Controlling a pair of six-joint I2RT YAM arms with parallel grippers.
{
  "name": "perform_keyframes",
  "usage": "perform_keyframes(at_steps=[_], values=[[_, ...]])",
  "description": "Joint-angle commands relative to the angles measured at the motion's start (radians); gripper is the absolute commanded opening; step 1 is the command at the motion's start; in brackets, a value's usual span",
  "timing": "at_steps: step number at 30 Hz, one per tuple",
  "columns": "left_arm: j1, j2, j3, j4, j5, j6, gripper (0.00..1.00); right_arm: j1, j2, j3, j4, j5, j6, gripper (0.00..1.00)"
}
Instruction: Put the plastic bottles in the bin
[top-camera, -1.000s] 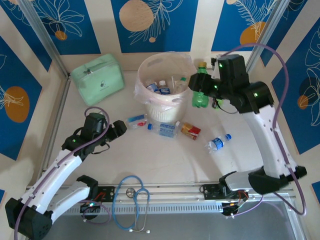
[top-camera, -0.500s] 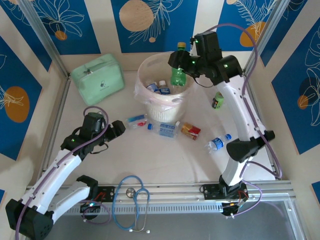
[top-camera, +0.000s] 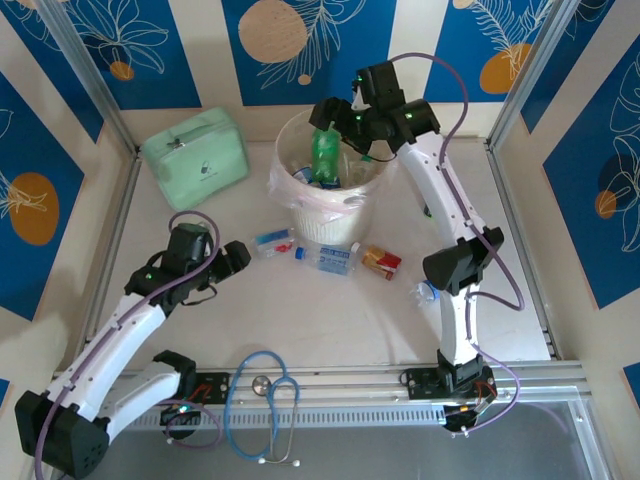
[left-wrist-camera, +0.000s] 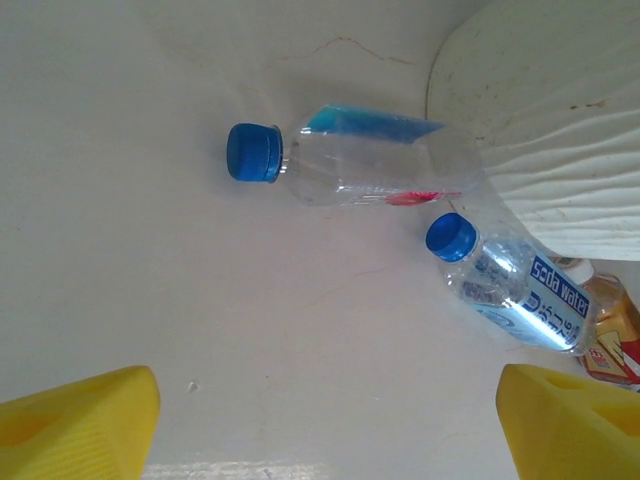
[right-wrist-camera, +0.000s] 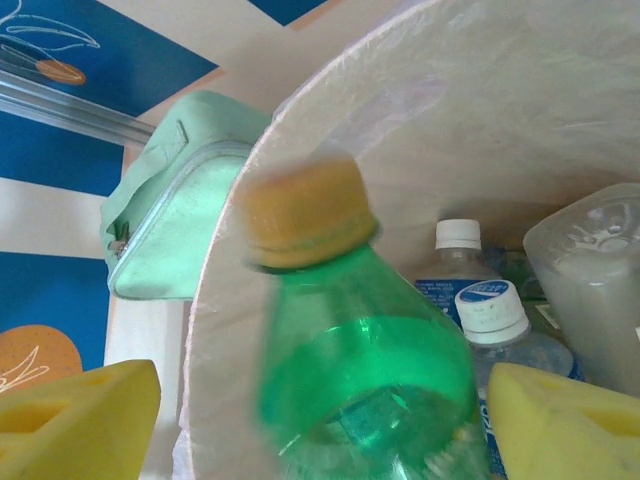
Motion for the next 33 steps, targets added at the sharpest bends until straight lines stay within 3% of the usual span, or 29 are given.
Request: perform_keyframes(at_steps=[1, 7, 13, 19, 24, 30, 33], values=[[0.016, 0.008, 0.033, 0.003, 0.011, 0.016, 0.87, 0.003, 0.005, 0.057, -0.022, -0.050, -0.013, 0.87], [0.022, 0.051, 0.060, 0.012, -0.003, 0.047, 0.89, 0.009, -0.055, 0.048, -0.050, -0.018, -0.046, 0.87], [0.035, 0.151, 0.093, 0.074, -0.008, 0.114, 0.95, 0.053, -0.233, -0.081, -0.050, 0.081, -0.109, 0.87], [0.064, 0.276, 0.117, 0.150, -0.003, 0.163, 0.95, 0.081, -0.542, -0.424, 0.027, 0.155, -0.120, 0.87], [0.113, 0.381, 0.139, 0.212, 0.036, 0.136, 0.89, 0.085, -0.806, -0.746, 0.089, 0.168, -0.096, 0.87], [0.155, 0.492, 0.193, 0.310, 0.086, 0.121, 0.89, 0.089, -0.971, -0.969, 0.053, 0.180, -0.061, 0.86], [0.163, 0.587, 0.239, 0.335, 0.127, 0.113, 0.81, 0.090, -1.028, -1.050, 0.041, 0.180, -0.036, 0.86]])
